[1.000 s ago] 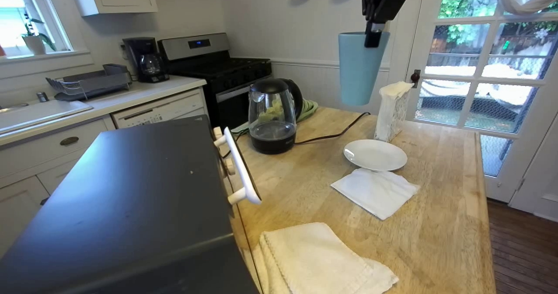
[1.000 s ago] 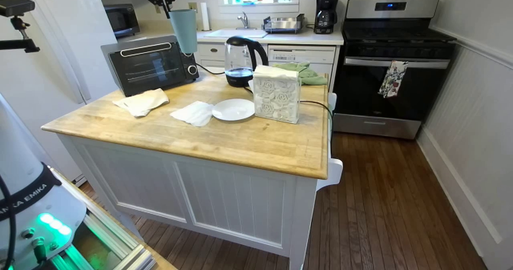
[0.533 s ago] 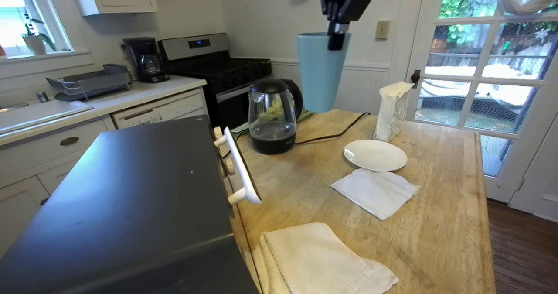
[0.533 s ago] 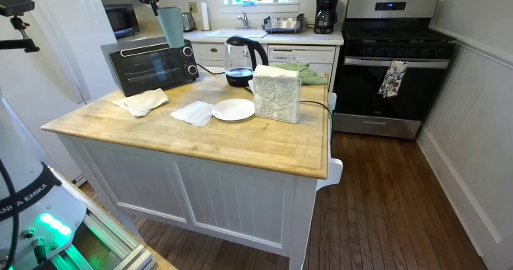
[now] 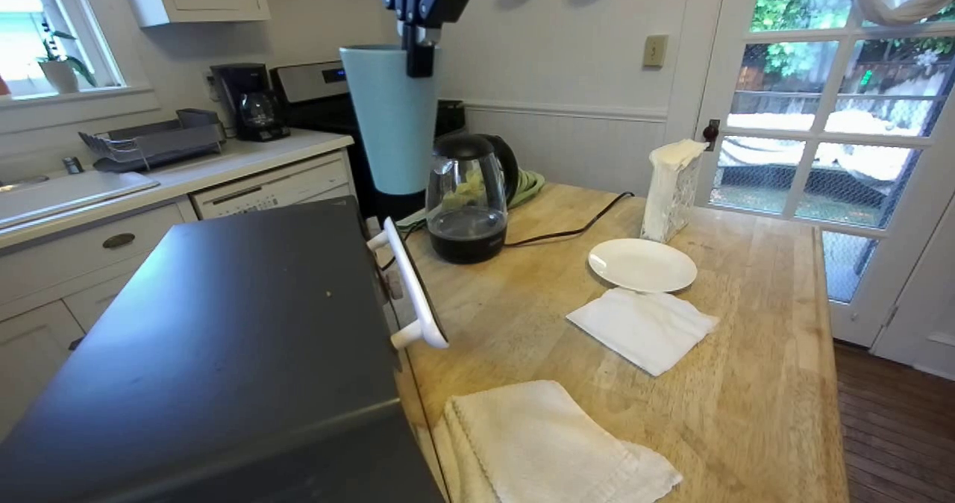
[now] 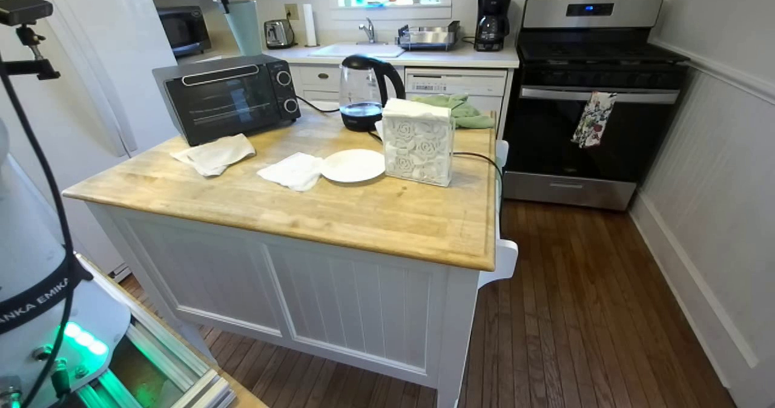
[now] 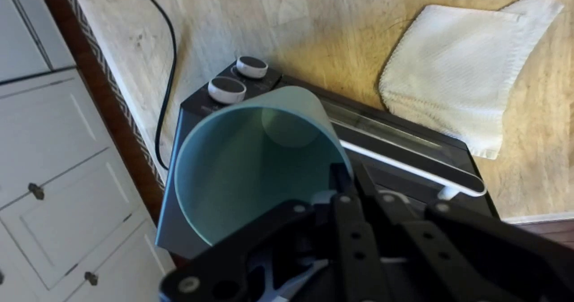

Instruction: Pick up the blue cup and put it on the black oven

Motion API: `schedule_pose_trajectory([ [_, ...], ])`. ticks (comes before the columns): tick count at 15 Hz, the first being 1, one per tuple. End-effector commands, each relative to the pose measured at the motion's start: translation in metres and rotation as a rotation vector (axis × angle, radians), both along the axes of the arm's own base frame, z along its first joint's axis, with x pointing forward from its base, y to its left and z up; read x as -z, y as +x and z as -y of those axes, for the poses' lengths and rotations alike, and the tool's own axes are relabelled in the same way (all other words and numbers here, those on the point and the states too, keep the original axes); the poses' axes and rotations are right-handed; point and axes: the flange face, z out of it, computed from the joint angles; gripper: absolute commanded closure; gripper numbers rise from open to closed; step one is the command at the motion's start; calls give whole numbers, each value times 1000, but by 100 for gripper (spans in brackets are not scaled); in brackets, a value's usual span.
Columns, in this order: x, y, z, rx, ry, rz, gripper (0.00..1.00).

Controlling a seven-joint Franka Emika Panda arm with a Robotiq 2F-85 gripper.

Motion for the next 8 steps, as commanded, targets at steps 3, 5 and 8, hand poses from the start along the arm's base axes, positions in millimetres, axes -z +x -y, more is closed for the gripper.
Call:
schedule_pose_trajectory([
  [3, 10, 52, -46, -287, -37, 5, 99],
  [5, 20, 62, -63, -386, -63, 17, 99],
  [8, 29, 73, -87, -526, -101, 71, 99],
])
